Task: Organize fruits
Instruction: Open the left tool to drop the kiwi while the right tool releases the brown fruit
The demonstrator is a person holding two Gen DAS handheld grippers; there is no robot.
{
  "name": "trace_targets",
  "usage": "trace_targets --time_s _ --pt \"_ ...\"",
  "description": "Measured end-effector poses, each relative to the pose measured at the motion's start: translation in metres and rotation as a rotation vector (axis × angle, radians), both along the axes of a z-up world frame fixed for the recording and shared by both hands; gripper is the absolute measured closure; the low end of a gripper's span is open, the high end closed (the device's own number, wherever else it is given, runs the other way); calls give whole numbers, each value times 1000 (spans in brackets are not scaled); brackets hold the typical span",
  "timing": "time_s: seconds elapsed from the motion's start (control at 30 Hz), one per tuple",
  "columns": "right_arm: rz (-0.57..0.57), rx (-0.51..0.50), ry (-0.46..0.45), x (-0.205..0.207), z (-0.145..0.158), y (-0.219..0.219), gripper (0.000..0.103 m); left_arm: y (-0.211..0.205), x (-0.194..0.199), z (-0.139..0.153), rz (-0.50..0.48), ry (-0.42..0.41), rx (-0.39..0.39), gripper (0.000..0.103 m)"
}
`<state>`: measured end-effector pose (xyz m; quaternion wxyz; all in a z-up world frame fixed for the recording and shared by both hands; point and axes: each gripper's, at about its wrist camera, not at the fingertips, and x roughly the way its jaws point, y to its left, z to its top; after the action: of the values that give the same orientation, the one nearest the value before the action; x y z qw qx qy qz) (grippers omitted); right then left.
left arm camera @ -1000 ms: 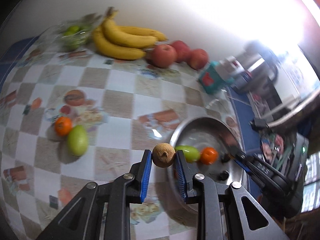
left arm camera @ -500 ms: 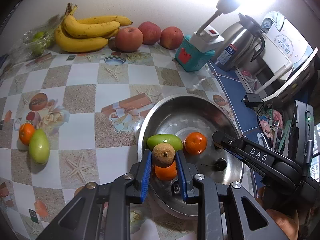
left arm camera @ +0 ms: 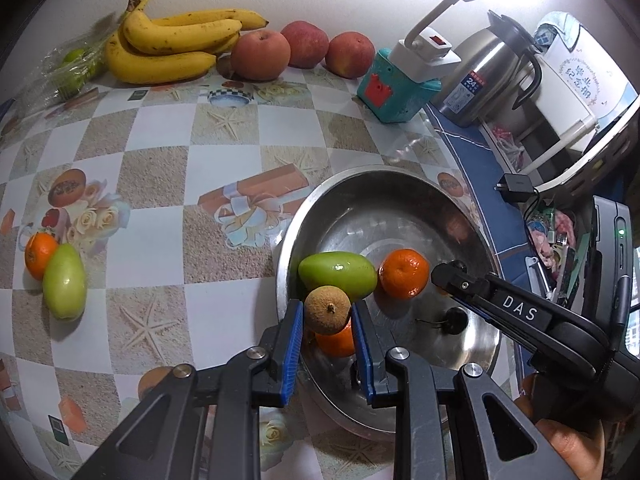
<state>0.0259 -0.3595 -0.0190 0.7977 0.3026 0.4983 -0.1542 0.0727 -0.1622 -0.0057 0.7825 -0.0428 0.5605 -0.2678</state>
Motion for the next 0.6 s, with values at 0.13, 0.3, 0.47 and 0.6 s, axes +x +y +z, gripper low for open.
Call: trace_targets --time_s 0.13,0.3,0.47,0.6 --pt "-3 6 15 0 -3 0 75 -1 0 -3 0 7 9 76" --pt "-9 6 26 0 -5 -1 75 -1 0 -4 -4 13 9 76" --pt "-16 11 46 1 -9 -1 74 -2 0 -6 -5 17 13 75" --pt "-18 12 47 1 -9 -1 74 -1 1 -7 -3 23 10 75"
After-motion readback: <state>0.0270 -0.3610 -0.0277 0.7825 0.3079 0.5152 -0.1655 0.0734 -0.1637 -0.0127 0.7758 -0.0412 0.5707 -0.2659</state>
